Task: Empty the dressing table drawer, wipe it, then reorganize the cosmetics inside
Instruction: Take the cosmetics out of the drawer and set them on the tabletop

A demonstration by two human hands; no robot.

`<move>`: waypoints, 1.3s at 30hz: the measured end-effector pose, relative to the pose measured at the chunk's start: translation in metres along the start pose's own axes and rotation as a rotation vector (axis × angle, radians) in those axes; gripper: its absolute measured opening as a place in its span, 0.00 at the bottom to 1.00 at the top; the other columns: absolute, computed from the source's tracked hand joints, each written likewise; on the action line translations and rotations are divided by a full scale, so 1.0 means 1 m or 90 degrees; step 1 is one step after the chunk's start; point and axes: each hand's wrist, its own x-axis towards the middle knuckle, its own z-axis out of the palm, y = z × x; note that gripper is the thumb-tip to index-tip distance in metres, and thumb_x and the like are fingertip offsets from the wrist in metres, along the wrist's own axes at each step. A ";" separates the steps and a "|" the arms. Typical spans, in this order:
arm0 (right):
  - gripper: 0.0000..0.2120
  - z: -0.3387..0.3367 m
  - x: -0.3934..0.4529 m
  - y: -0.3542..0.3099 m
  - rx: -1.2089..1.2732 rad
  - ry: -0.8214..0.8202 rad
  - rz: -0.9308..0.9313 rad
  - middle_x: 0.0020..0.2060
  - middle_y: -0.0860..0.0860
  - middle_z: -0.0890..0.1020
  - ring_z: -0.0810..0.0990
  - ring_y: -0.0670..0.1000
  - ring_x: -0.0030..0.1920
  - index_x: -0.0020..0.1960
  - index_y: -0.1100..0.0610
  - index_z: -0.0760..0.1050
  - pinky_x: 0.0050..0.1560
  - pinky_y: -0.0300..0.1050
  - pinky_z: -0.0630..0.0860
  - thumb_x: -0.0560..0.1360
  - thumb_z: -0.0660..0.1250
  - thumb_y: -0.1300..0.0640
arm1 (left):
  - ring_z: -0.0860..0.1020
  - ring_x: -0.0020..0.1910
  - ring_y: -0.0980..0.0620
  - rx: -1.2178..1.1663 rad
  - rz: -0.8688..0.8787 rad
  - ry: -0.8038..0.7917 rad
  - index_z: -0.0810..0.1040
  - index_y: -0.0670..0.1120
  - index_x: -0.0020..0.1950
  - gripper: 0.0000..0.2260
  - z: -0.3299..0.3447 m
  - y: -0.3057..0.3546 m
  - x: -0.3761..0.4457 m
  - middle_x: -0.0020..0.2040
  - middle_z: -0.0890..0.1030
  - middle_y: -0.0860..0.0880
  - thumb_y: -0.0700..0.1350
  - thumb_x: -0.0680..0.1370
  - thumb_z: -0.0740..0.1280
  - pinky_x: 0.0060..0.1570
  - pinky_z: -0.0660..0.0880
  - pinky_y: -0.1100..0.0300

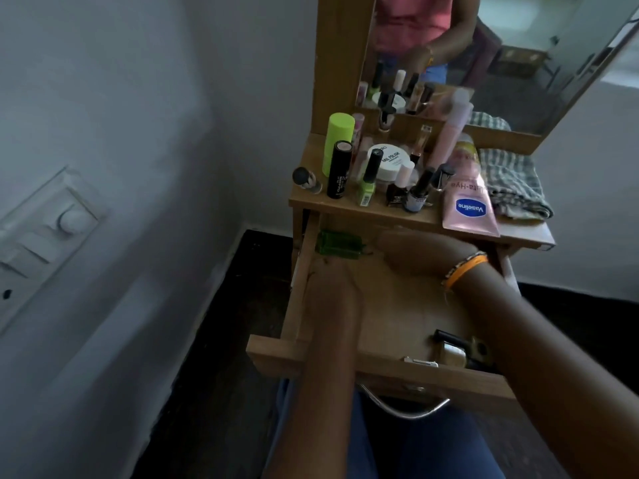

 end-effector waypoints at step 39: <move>0.12 0.072 0.053 0.017 0.342 0.367 -0.043 0.48 0.57 0.81 0.80 0.55 0.46 0.52 0.58 0.75 0.44 0.48 0.79 0.70 0.69 0.64 | 0.76 0.50 0.53 -0.165 0.093 0.144 0.77 0.48 0.54 0.08 -0.034 -0.025 0.012 0.50 0.76 0.52 0.38 0.78 0.62 0.46 0.75 0.60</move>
